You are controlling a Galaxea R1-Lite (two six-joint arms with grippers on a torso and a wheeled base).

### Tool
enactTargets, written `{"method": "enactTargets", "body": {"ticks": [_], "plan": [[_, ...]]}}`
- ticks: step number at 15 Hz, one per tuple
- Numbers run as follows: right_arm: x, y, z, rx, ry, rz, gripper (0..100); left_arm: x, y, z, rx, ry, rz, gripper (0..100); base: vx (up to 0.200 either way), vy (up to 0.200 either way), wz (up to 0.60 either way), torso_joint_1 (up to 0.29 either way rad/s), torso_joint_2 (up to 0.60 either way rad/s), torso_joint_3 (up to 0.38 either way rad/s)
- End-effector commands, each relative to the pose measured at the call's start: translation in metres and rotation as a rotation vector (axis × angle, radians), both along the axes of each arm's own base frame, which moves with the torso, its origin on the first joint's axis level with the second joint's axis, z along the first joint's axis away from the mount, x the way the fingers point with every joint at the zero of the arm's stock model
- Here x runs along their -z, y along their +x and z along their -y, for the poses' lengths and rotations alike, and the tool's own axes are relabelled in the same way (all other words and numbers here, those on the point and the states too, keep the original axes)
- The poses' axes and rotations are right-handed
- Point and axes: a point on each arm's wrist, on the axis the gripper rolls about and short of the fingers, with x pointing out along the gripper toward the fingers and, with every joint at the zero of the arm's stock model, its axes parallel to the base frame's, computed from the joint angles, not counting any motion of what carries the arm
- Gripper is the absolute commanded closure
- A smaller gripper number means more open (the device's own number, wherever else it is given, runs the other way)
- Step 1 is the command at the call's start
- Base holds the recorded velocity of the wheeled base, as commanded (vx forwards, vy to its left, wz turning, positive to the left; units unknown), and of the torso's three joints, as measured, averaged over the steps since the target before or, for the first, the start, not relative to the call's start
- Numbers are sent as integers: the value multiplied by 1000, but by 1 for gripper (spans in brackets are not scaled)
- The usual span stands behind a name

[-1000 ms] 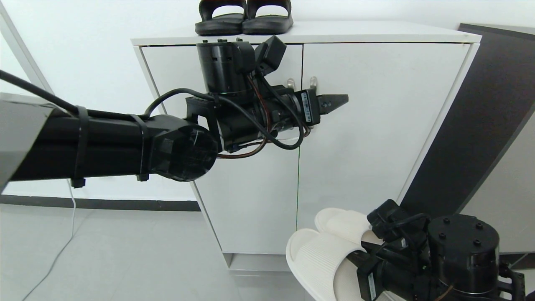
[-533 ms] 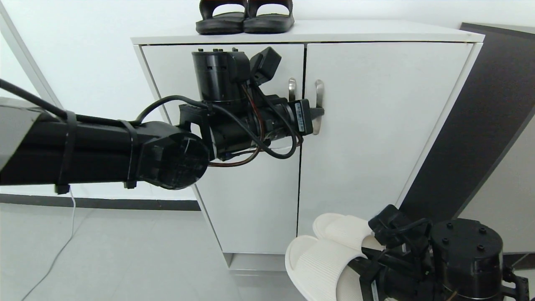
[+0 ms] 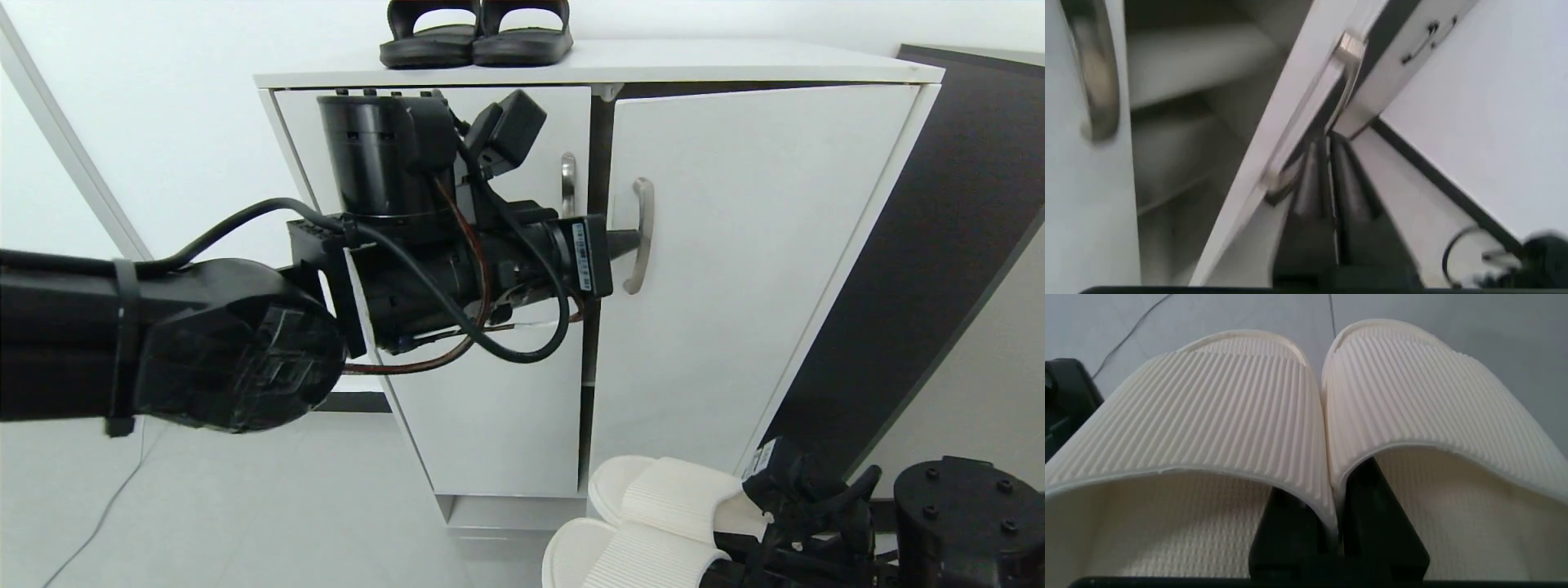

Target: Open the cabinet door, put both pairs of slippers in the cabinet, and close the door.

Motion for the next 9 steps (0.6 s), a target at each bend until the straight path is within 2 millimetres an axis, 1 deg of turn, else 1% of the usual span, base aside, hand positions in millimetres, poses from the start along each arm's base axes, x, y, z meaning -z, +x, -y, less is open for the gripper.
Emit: {"method": "enactTargets", "body": {"ticks": [1,2,3,5,7,9], "plan": [[-1,-1,1,-1,3,2,100,0,-24,-18,8,20,6,100,0,0,0,0,0,0],[-1,-1,1,-1,3,3,100,2,-27,-21,10,21,5,100,0,0,0,0,0,0],[0,-1,1,-1,-1,1,100,2,-25,-28,-6,5,15,100,0,0,0,0,0,0],[2,0,0,-3,-8,-5,100,6,-11,-37,-55,-3,11,100,0,0,0,0,0,0],[3,0,0,-3,-9,-6,100,13,3,-37,-57,-7,-2,100,0,0,0,0,0,0],[3,0,-1,-3,-13,-7,100,14,19,-26,-63,-16,13,100,0,0,0,0,0,0]]}}
